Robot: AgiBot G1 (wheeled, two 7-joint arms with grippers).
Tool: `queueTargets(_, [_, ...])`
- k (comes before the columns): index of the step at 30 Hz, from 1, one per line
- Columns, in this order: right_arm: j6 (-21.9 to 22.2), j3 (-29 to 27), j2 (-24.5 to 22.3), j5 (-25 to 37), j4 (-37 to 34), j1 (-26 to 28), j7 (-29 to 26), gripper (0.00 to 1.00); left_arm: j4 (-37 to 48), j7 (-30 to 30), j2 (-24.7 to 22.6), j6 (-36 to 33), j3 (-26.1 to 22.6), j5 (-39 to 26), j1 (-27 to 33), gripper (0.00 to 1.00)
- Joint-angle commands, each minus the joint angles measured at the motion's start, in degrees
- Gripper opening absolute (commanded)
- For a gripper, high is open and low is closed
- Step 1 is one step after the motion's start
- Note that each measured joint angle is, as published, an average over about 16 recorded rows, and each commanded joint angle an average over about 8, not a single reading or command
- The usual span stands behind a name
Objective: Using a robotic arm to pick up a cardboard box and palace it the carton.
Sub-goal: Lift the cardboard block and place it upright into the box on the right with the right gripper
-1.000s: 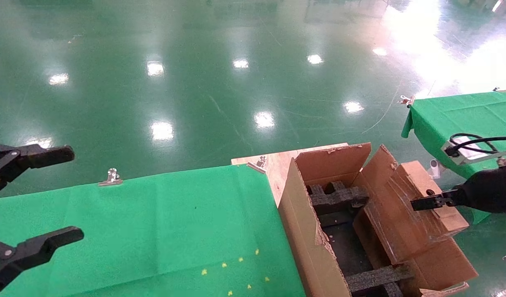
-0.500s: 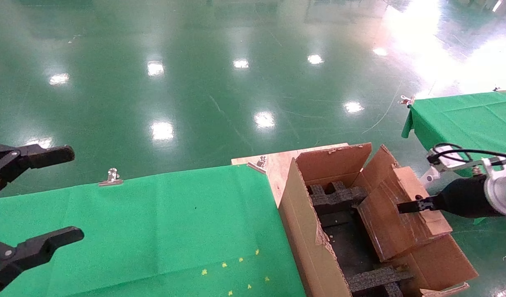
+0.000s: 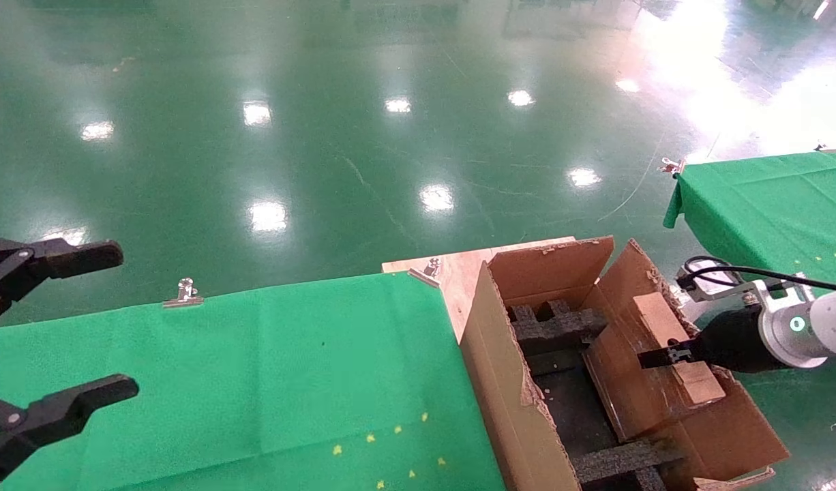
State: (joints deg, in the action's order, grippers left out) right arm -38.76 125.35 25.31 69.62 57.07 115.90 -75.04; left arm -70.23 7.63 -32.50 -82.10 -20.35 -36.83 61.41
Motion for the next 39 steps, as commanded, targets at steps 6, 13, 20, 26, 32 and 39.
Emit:
queueTargets(6, [1.5, -0.2, 2.6, -1.9, -3.1, -3.8, 1.5, 0.00, 0.0, 0.0, 0.0, 0.0, 0.0, 0.0, 0.0, 1.00])
queueTargets(13, [2.5, -1.0, 6.0, -4.5, -7.5, -8.3, 4.1, 0.00, 0.0, 0.0, 0.0, 0.0, 0.0, 0.0, 0.0, 1.00])
queueTargets(20, [2.1, -2.1, 9.5, -7.3, -12.6, -12.6, 7.3, 0.00, 0.0, 0.0, 0.0, 0.0, 0.0, 0.0, 0.0, 1.00])
queueTargets(26, [1.3, -3.4, 12.5, -10.0, -17.6, -16.3, 10.3, 0.00, 0.0, 0.0, 0.0, 0.0, 0.0, 0.0, 0.0, 1.00])
queueTargets(32, [-0.1, -5.0, 15.1, -12.5, -22.2, -19.1, 13.7, 0.00, 0.0, 0.0, 0.0, 0.0, 0.0, 0.0, 0.0, 1.00])
queueTargets(39, [-1.7, -6.2, 16.6, -14.2, -25.5, -20.8, 16.4, 0.66, 0.0, 0.0, 0.0, 0.0, 0.0, 0.0, 0.0, 1.00])
